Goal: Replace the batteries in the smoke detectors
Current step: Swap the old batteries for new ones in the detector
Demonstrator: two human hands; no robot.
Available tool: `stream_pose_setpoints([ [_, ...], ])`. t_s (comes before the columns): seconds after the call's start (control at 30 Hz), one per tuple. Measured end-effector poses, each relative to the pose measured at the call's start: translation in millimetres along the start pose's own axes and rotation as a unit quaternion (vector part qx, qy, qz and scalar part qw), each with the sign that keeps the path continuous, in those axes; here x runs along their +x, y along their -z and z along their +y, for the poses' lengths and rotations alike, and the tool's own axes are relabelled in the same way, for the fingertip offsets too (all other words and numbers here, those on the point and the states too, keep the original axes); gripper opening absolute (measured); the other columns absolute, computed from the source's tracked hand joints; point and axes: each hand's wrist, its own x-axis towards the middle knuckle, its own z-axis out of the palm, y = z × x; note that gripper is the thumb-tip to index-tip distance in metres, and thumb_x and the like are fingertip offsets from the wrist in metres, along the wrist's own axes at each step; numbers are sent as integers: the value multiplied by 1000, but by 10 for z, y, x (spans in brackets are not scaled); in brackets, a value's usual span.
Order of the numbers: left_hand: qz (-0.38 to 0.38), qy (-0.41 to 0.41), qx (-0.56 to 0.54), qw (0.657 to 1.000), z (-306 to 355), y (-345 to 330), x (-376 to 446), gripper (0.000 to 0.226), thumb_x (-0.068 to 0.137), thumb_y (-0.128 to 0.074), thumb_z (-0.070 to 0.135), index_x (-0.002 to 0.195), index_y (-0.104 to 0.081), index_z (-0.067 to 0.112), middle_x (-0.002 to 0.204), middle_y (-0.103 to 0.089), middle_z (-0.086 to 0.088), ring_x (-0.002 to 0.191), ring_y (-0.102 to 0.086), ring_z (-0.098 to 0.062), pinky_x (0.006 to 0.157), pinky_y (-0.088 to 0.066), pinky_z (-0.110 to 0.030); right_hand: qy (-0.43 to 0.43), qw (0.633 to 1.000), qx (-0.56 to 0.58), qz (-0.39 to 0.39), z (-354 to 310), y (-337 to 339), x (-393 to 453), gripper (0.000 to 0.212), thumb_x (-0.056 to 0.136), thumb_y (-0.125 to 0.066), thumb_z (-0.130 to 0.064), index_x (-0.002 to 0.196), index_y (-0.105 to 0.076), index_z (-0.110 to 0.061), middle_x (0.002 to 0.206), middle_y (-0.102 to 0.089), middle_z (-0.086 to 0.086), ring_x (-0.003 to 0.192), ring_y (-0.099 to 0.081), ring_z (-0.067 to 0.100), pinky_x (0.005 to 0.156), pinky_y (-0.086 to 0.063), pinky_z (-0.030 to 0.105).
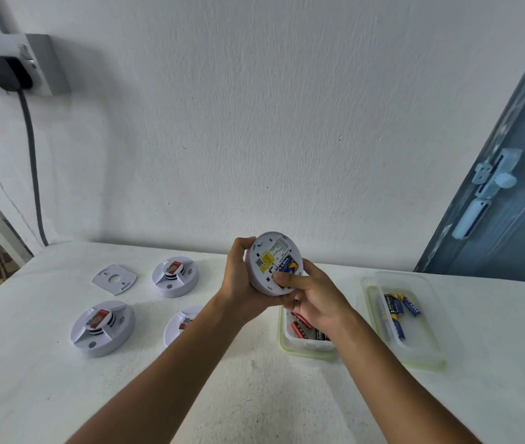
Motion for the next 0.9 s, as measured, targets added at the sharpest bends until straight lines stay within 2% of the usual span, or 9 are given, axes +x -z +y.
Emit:
stream_pose_setpoints([
  [0.13,6,17,47,999,27,10,-34,53,86,-38,46,97,-76,10,108,-66,-20,102,-57,-35,89,-45,-48,-2,999,-40,-12,25,21,-17,64,59,-86,-18,119,-62,-13,111,-69,14,95,-66,31,72,-52,37],
  [0.23,-3,41,85,995,56,11,-55,56,85,-37,48,95,-78,12,102,-70,-18,99,-60,-34,89,-46,-49,16,999,12,-43,3,57,-35,54,73,-79,-22,123,-60,-9,116,-67,19,107,-64,36,84,-54,46],
  [0.3,-4,58,100,993,78,5,-67,56,85,-37,50,91,-79,12,98,-72,-17,98,-60,-33,87,-46,-47,26,999,16,-41,-56,72,-65,46,79,-73,-22,121,-61,-5,115,-67,21,106,-65,38,89,-52,53],
  [0.37,-7,68,102,992,96,11,-67,58,85,-35,50,91,-79,13,97,-72,-17,97,-60,-33,85,-46,-45,37,999,-7,-28,-96,79,-88,42,76,-71,-19,115,-65,-5,109,-69,21,100,-68,37,87,-54,54],
  [0.53,-6,83,111,990,117,9,-68,58,85,-35,50,89,-79,12,94,-71,-16,93,-59,-32,81,-46,-43,39,999,-14,-28,-126,84,-111,40,71,-72,-14,109,-67,-4,104,-71,19,93,-70,35,75,-59,46],
  [0.7,-5,90,113,990,120,8,-92,53,77,-41,49,85,-78,12,90,-71,-15,87,-61,-31,74,-49,-40,29,999,-3,-38,-100,115,-107,40,69,-72,-9,108,-67,-1,106,-71,21,94,-69,37,73,-60,45],
  [0.9,10,85,105,991,94,-1,-130,53,73,-44,49,87,-78,10,92,-71,-16,88,-61,-32,74,-48,-40,33,998,-19,-43,-103,105,-122,39,72,-73,-12,109,-67,-1,105,-71,20,95,-69,37,71,-60,45],
])
